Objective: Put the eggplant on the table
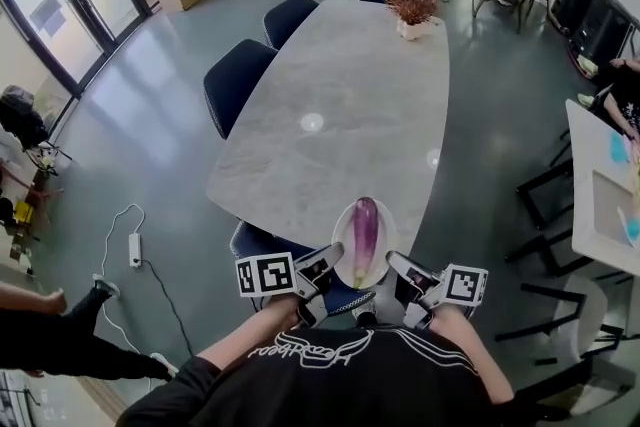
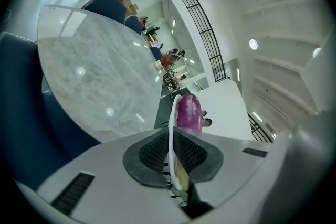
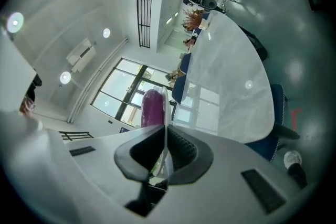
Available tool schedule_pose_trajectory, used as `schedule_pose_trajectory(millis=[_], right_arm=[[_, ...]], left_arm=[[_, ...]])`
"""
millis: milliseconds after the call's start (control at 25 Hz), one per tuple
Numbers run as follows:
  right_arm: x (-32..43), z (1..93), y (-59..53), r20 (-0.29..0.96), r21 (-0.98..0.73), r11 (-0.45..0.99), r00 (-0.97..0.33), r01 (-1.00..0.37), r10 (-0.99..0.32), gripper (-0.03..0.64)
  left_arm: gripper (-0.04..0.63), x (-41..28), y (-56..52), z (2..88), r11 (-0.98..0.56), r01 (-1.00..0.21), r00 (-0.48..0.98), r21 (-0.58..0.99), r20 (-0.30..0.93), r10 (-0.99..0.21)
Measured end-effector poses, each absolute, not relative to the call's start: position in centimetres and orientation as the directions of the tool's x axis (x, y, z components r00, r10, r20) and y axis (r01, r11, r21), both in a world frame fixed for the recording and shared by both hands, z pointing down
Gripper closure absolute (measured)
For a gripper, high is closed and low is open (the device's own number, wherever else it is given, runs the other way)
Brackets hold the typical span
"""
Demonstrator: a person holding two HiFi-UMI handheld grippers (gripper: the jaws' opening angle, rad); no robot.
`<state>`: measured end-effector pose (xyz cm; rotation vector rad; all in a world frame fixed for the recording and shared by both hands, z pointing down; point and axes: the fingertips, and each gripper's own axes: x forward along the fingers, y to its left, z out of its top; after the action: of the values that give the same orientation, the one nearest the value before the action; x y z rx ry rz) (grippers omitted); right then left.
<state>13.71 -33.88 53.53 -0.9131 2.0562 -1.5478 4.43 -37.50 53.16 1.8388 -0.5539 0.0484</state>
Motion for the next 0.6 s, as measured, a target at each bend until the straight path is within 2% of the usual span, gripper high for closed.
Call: schedule_pose_trajectory(millis=[280,600], right_arm=[[17.1,53.6,-37.8,0.054,-0.955,0.175,-0.718,-0.241,-0.694,0.597],[18.4,53.3,-42.8,0.065,-0.935,0.23,-0.769,-0.269,-0.635,0.597]], left_arm=[[0.566,8.0,-41.3,53.0,-0.258,-0.441,0.867,0.86,0.334,-0.37],[0.568,8.9,-45.2,52.8,-0.244,-0.436,0.849,0.866,0.305,-0.432]])
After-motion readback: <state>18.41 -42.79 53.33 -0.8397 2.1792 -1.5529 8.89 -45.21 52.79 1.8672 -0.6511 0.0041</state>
